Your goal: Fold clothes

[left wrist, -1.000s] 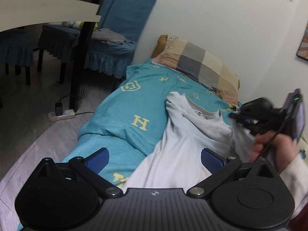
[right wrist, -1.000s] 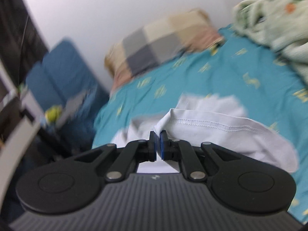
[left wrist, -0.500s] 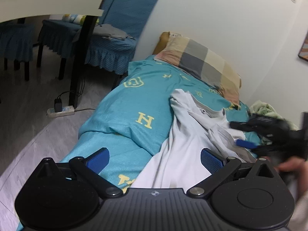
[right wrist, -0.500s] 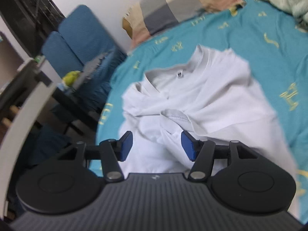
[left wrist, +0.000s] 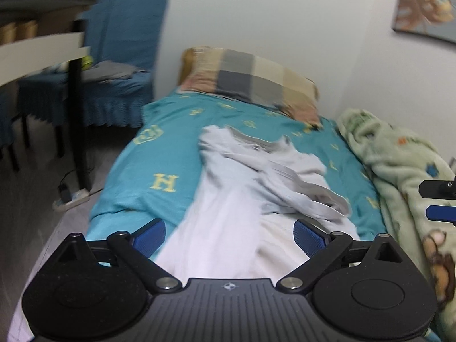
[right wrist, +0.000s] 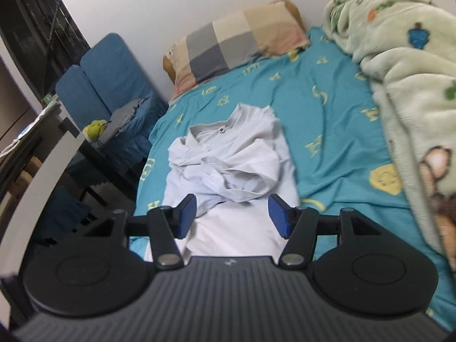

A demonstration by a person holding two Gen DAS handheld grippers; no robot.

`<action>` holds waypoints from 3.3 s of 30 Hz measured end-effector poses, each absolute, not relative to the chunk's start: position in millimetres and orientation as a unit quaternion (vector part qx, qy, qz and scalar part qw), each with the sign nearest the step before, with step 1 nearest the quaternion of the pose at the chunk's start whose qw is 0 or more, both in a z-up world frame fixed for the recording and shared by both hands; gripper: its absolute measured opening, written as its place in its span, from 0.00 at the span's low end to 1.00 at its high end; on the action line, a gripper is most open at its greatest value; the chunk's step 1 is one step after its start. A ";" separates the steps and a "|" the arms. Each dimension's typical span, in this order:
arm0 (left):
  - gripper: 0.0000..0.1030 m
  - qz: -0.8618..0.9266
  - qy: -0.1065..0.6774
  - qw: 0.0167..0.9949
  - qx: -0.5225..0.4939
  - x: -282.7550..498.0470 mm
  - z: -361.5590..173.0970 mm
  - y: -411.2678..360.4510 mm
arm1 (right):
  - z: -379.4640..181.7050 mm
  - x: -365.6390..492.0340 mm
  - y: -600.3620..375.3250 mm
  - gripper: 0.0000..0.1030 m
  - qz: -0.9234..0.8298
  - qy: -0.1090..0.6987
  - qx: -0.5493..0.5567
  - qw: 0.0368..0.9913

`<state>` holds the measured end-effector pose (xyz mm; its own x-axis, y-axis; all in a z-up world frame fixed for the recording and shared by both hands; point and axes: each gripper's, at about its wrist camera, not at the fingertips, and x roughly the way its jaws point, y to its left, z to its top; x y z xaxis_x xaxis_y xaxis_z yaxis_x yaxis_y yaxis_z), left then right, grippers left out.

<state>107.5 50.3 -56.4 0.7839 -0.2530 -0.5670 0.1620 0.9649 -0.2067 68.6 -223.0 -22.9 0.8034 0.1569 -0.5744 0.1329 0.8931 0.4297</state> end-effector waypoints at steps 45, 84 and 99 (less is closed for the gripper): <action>0.43 -0.098 0.387 0.898 -0.185 413.5 -109.5 -32.5 | -114.7 142.4 -322.2 0.58 -0.042 0.367 0.355 0.859; 0.06 -0.095 0.407 0.885 -0.207 315.6 -146.1 -32.5 | -109.4 150.3 -277.9 0.58 0.017 0.389 0.268 0.881; 0.48 -0.125 0.404 0.895 -0.143 211.6 -88.8 -11.4 | -90.6 139.0 -260.7 0.58 0.059 0.364 0.224 0.902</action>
<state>211.6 -11.4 -88.8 0.6423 -0.3402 -0.6868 0.1086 0.9274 -0.3579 139.0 -260.7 -90.6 0.7287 0.2690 -0.6298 0.0562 0.8931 0.4464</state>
